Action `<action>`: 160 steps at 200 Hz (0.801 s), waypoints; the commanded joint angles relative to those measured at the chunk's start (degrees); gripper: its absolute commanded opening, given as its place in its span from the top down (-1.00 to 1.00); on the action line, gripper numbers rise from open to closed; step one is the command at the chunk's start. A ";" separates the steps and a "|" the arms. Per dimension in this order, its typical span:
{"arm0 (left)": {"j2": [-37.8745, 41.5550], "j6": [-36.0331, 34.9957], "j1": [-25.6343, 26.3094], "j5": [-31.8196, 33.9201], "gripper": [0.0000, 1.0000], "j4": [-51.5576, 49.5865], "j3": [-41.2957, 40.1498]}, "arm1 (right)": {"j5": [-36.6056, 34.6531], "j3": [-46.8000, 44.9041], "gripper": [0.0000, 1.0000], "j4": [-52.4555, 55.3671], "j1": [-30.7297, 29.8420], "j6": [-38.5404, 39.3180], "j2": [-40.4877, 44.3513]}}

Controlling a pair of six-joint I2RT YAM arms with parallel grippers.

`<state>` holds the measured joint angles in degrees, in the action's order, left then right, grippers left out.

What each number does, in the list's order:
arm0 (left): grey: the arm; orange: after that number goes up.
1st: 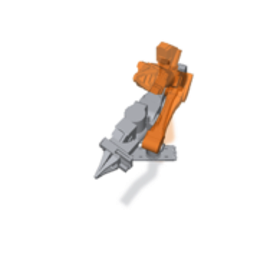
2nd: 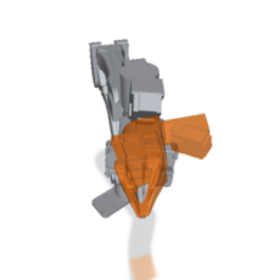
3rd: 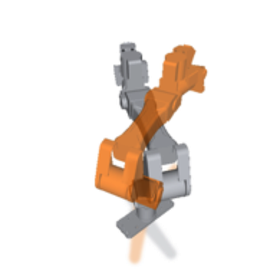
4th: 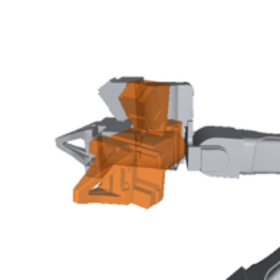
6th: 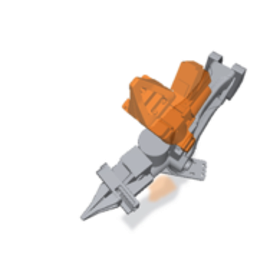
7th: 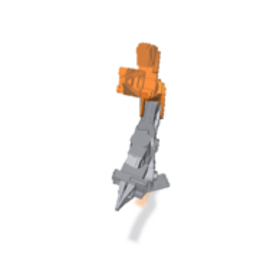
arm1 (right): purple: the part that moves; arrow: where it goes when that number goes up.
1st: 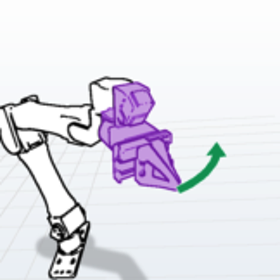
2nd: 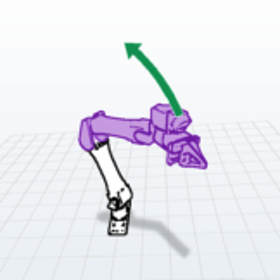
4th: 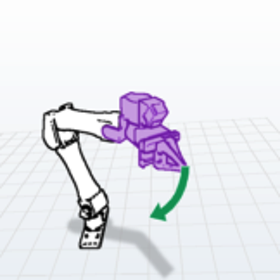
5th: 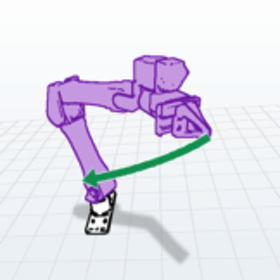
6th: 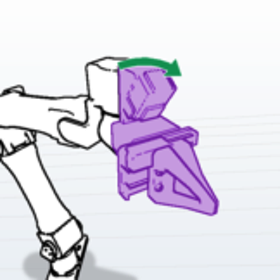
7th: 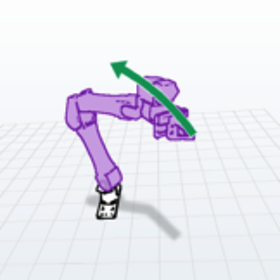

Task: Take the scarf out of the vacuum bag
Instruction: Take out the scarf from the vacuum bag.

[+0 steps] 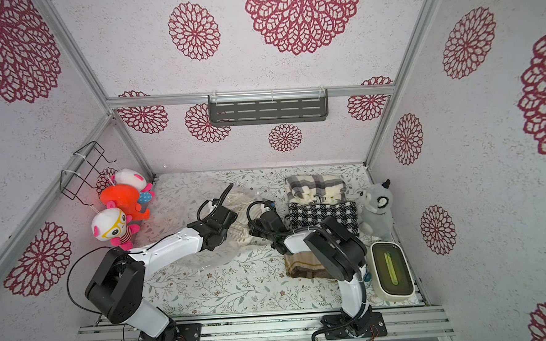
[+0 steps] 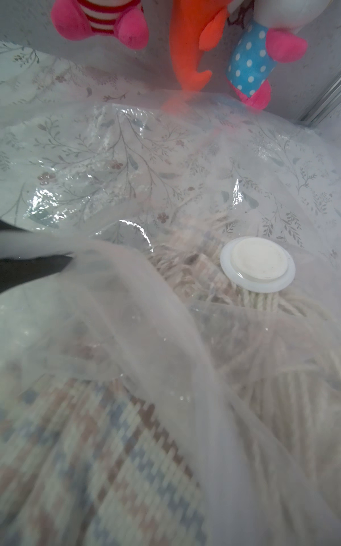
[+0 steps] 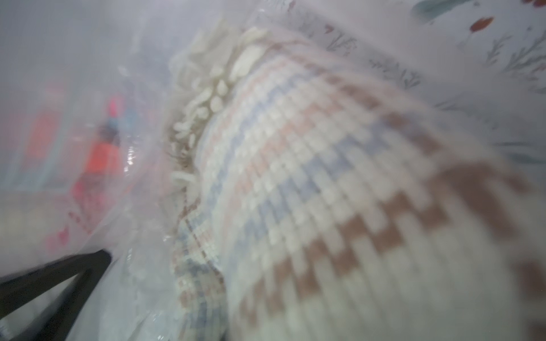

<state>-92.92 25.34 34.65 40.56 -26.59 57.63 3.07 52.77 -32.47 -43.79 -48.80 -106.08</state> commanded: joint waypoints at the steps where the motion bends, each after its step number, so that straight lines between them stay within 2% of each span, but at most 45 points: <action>1: 0.62 1.01 -1.17 1.29 1.00 -1.20 0.92 | 1.04 -1.92 1.00 7.33 -0.77 5.30 9.15; 32: 1.27 0.47 -3.01 1.07 1.00 -1.84 2.44 | -0.34 -4.34 1.00 14.94 -0.51 8.07 15.55; 59: 0.31 0.39 -3.04 0.75 1.00 -2.07 3.17 | -0.88 -2.66 1.00 25.79 1.08 14.30 20.30; 91: 0.36 0.76 -3.19 0.86 1.00 -1.80 2.60 | 10.69 -2.57 1.00 29.52 10.52 21.61 22.39; 133: 0.89 1.19 -3.96 0.76 1.00 -1.80 2.14 | 10.37 5.69 1.00 42.03 15.52 33.75 21.11; 160: 0.98 1.53 -4.57 1.09 1.00 -1.71 1.55 | 4.76 8.64 1.00 43.07 16.71 40.39 22.05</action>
<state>-92.90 25.56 31.64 39.97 -27.77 59.92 12.56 57.36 9.43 -28.80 -18.31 -86.48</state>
